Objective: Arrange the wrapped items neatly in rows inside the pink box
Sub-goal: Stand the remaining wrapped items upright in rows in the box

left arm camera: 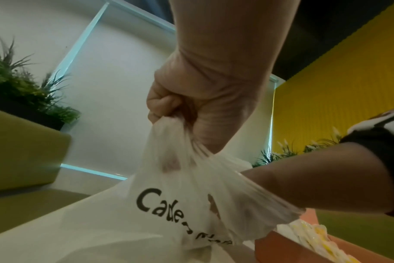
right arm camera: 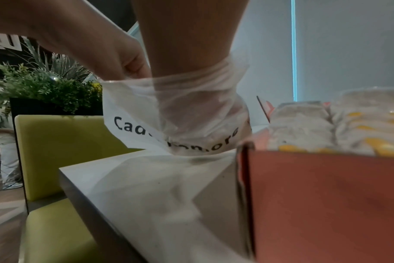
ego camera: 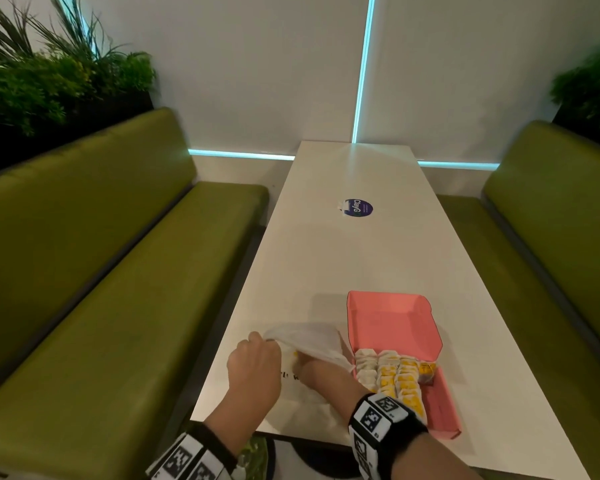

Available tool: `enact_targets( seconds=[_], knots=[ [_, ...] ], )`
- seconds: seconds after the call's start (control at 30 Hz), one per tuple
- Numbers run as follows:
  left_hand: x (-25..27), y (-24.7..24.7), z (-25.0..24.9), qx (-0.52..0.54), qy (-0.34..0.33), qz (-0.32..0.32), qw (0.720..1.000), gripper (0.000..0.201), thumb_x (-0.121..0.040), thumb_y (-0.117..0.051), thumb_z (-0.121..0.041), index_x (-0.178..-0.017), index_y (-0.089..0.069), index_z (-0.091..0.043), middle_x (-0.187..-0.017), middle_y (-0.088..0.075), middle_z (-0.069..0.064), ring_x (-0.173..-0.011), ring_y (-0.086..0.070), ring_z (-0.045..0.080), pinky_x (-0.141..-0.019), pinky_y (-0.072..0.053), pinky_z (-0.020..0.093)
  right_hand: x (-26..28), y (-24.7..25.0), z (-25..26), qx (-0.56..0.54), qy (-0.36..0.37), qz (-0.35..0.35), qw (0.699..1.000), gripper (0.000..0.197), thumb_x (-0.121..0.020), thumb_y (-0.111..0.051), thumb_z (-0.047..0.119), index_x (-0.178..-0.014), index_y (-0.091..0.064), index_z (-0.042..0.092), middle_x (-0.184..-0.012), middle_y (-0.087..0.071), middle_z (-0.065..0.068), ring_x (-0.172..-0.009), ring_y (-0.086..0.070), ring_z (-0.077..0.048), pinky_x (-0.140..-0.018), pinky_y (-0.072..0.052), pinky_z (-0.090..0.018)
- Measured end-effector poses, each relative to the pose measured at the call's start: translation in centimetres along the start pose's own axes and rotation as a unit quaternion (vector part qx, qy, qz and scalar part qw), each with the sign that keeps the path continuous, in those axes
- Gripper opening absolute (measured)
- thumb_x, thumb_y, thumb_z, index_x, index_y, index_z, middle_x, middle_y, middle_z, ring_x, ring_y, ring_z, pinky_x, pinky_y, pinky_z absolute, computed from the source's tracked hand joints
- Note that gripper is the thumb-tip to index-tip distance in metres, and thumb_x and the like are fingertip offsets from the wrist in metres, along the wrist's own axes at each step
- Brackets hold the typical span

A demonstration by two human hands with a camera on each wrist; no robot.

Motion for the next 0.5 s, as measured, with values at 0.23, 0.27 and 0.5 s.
enact_targets(
  seconds=[0.23,0.27,0.5],
  knots=[
    [0.6,0.9,-0.3,0.026,-0.003,-0.013,1.000,0.036,-0.089,-0.054,-0.010,-0.124,-0.044,-0.012,-0.114,-0.045,0.004,-0.087,-0.055,0.014,-0.064,-0.037,0.023,-0.4,-0.5,0.2,0.033,-0.033,0.046,0.998,0.040,-0.101,-0.034,0.028,-0.135,-0.039,0.009,-0.128,-0.048,-0.010,-0.128,-0.042,-0.027,-0.101,-0.036,-0.033],
    [0.8,1.1,-0.4,0.021,0.000,-0.009,1.000,0.037,-0.089,-0.054,-0.010,-0.125,-0.043,-0.012,-0.115,-0.044,0.004,-0.084,-0.053,0.014,-0.063,-0.037,0.023,-0.3,-0.6,0.1,0.026,-0.035,0.052,0.998,0.040,-0.101,-0.033,0.026,-0.136,-0.037,0.007,-0.132,-0.047,-0.011,-0.129,-0.040,-0.028,-0.103,-0.034,-0.033],
    [0.9,1.2,-0.5,0.027,-0.003,0.002,1.000,0.042,-0.087,-0.058,-0.008,-0.125,-0.041,-0.010,-0.117,-0.041,0.005,-0.090,-0.057,0.016,-0.065,-0.042,0.024,0.3,0.6,1.9,0.116,-0.005,0.045,0.992,0.046,-0.094,-0.050,0.025,-0.135,-0.039,0.009,-0.137,-0.045,-0.013,-0.121,-0.048,-0.032,-0.098,-0.043,-0.044]
  ],
)
Point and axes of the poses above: each hand's wrist, its own x-axis away from the middle knuckle, its own y-axis out of the back of the hand, z = x × y, the point moved 4 cm from there along -x, towards the middle knuckle
